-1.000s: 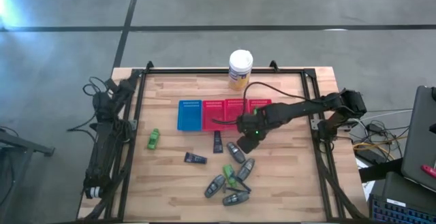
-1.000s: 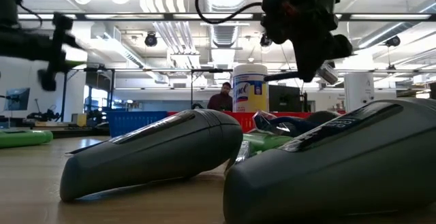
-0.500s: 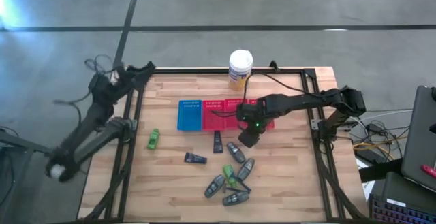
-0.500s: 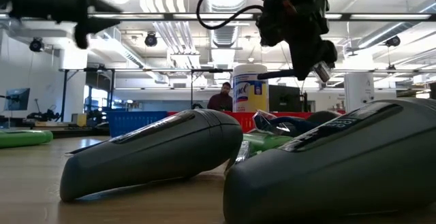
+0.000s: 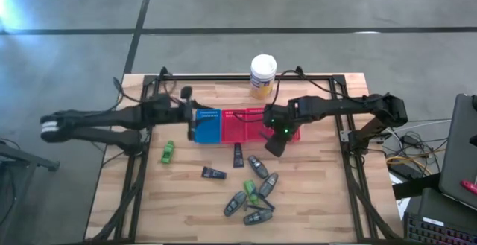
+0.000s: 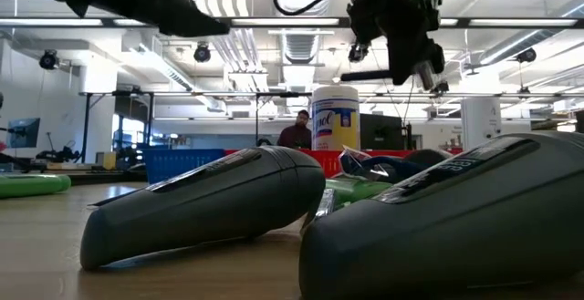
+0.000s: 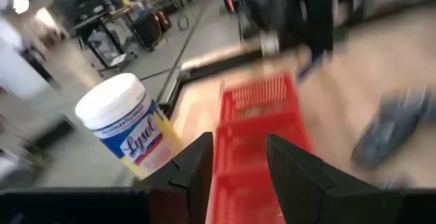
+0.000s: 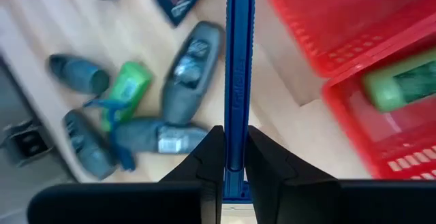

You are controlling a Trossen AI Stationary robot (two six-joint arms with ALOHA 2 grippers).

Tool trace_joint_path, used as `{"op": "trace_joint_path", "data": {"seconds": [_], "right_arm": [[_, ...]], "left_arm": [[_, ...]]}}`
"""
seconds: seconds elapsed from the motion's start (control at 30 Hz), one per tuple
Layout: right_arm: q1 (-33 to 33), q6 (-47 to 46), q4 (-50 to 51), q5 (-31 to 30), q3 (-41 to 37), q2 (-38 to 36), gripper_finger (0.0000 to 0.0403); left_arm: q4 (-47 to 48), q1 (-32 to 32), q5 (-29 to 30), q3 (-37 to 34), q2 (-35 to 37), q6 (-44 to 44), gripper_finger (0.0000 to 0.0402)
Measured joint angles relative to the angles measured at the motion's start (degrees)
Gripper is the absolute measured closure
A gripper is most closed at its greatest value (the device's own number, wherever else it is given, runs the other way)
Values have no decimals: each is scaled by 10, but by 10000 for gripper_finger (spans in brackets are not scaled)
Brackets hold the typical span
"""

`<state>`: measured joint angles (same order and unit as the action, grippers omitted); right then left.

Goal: Pick & Place Travel size toiletries
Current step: Put the blue razor into the blue bin

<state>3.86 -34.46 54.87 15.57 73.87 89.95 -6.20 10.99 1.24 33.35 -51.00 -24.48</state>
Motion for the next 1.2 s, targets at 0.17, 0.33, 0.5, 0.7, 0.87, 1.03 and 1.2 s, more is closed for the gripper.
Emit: {"op": "trace_joint_path", "data": {"seconds": [0.17,0.33,0.5,0.7,0.87,1.03,1.2], "right_arm": [[13,27,-3,44,0,0,365],[36,59,-7,82,0,0,365],[71,80,-30,104,0,0,365],[99,94,-37,128,0,0,365],[99,101,-37,131,0,0,365],[100,105,-37,130,0,0,365],[101,114,-37,132,0,0,364]], "left_arm": [[1,-46,22,29,-55,-162,259],[-7,-46,14,71,-108,-221,259],[-12,-46,-14,122,-182,-243,259],[-24,-46,-32,185,-280,-244,259],[-22,-46,-32,230,-335,-237,259],[-24,-46,-33,253,-361,-236,259],[-25,-48,-54,260,-383,-236,259]]}}
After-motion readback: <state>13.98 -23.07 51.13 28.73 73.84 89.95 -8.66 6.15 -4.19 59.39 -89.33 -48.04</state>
